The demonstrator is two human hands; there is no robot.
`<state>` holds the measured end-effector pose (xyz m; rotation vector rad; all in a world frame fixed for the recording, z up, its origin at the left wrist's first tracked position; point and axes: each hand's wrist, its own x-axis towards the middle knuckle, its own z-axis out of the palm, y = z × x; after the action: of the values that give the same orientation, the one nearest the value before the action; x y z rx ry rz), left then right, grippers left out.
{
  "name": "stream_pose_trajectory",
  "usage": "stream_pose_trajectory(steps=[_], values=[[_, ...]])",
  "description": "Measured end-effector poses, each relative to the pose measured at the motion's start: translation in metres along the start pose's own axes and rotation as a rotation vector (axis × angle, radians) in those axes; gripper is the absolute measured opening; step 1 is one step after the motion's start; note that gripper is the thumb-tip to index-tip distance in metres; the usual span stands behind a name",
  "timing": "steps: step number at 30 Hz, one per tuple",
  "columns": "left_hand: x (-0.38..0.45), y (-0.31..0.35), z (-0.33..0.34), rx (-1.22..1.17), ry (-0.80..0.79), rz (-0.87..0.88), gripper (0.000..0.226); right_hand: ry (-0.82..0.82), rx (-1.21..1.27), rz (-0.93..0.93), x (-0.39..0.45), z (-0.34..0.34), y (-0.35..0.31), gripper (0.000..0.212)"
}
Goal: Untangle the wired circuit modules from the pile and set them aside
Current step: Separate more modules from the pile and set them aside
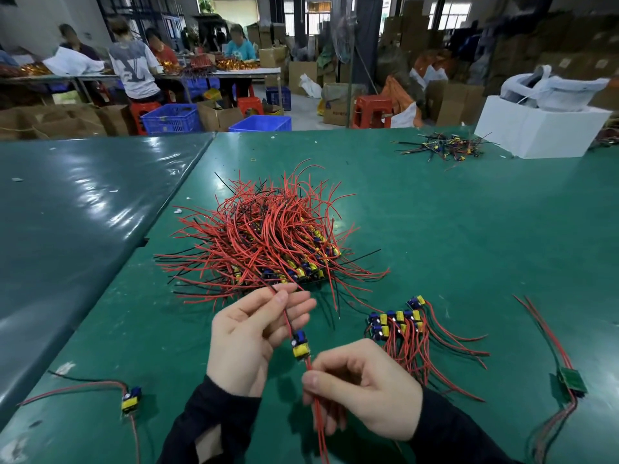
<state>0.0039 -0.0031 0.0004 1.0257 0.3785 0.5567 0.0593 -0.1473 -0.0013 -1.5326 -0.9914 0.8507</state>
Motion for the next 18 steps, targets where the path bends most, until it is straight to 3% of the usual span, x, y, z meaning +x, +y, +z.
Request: stream_pose_trajectory(steps=[9, 13, 16, 18], values=[[0.002, 0.005, -0.005, 0.014, 0.071, 0.057, 0.022, -0.040, -0.052, -0.040, -0.002, 0.004, 0.001, 0.022], [-0.001, 0.005, -0.001, -0.024, 0.046, -0.034, 0.022, -0.042, -0.076, -0.017, -0.003, 0.005, -0.005, 0.024], [-0.003, 0.003, 0.002, -0.012, 0.014, -0.093, 0.021, -0.025, -0.343, -0.018, -0.021, -0.012, -0.012, 0.032], [-0.002, 0.002, 0.001, -0.043, 0.008, -0.094, 0.022, 0.039, -0.684, -0.112, -0.049, -0.048, -0.016, 0.018]])
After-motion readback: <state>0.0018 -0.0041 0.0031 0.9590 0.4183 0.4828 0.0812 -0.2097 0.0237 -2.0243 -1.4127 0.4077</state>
